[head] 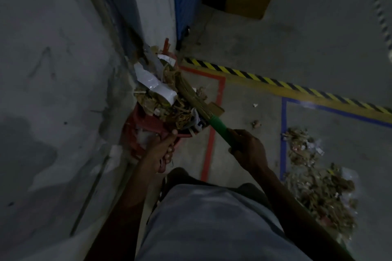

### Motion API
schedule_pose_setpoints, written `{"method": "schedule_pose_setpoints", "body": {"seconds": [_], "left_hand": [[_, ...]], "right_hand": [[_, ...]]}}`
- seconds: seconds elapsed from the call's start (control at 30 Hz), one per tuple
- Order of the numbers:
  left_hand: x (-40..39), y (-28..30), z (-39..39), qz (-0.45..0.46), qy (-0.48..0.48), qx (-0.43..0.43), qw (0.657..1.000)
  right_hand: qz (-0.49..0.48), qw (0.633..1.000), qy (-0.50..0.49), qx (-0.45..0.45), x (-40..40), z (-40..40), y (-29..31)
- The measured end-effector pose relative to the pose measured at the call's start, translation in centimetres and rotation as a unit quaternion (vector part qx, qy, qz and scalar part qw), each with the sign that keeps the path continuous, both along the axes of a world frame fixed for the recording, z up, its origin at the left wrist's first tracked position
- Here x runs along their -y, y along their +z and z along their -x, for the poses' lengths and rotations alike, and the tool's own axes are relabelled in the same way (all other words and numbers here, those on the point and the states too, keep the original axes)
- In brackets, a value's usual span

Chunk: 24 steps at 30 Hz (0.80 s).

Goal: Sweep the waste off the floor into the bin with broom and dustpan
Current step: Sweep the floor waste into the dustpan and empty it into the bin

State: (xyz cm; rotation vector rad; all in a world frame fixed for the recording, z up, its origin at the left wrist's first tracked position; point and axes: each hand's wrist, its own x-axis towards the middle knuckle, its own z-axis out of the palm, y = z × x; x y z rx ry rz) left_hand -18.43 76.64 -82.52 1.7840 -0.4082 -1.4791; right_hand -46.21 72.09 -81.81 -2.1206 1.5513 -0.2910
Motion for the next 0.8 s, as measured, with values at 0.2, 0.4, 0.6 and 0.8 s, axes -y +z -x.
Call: {"method": "schedule_pose_setpoints", "body": {"seconds": [0.2,0.4,0.6,0.8], "left_hand": [[0.0,-3.9,-8.5,-0.067,-0.01,-0.027,0.997],[0.7,-9.4,-11.8,-0.142,-0.017,-0.091,0.985],[2.0,-15.6,-14.0,-0.201,0.003,-0.18,0.963],[4.5,-19.8,-16.1,-0.237,-0.038,-0.1,0.966]], "right_hand": [[-0.055,0.998,-0.007,-0.023,0.1,-7.8,-2.9],[-0.13,0.987,-0.013,-0.096,0.6,-13.1,-4.8],[-0.153,0.975,-0.033,-0.155,1.7,-16.3,-4.8],[-0.136,0.973,-0.04,-0.183,1.6,-17.1,-4.6]]}}
